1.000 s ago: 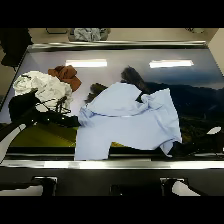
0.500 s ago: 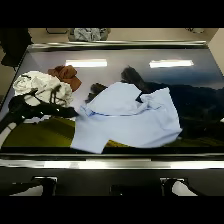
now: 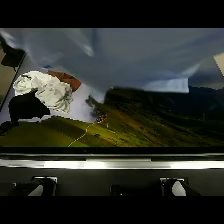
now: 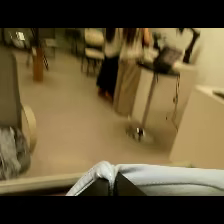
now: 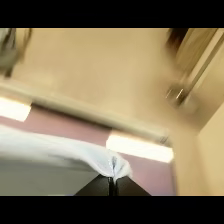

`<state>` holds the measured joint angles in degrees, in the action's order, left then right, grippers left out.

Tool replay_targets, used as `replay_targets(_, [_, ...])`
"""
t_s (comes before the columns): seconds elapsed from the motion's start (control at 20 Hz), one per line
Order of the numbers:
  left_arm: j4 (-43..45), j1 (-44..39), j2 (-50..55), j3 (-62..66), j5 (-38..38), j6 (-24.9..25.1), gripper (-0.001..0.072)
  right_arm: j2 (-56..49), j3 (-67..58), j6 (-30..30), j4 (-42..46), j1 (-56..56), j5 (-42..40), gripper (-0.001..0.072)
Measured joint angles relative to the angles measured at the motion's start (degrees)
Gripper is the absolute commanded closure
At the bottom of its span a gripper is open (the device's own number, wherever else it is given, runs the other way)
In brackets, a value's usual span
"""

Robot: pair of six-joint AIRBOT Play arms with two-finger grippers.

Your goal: Fold the shirts.

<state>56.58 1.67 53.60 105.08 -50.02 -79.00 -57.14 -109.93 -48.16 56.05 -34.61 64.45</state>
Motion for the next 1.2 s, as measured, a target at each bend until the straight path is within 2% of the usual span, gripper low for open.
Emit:
replay_targets(0.3, [6.4,0.1,-7.5,6.7,-1.4,-6.5,0.0684,6.3,-7.5,-4.8,0.6,0.0,4.1,0.0661])
replay_targets(0.6, [10.0,0.1,-6.3,7.6,-6.0,-9.3,0.0684,6.2,-7.7,-6.5,2.2,0.0,12.7,0.0662])
replay_targets(0.75, [13.3,0.0,1.0,5.8,-15.3,-10.5,0.0683,-0.2,-4.1,-5.8,4.4,1.1,21.0,0.0662])
replay_targets(0.9, [14.8,-0.5,11.8,-0.5,-21.0,-9.7,0.0682,-10.1,3.4,-5.2,12.5,8.8,27.2,0.0661])
replay_targets(1.05, [15.8,-1.1,23.4,-7.4,-21.1,-8.3,0.0681,-21.6,9.8,-6.8,21.9,17.3,22.9,0.066])
replay_targets(1.2, [14.8,-1.3,34.5,-10.4,-17.2,-6.5,0.0681,-32.4,12.3,-11.2,24.9,22.1,12.0,0.066])
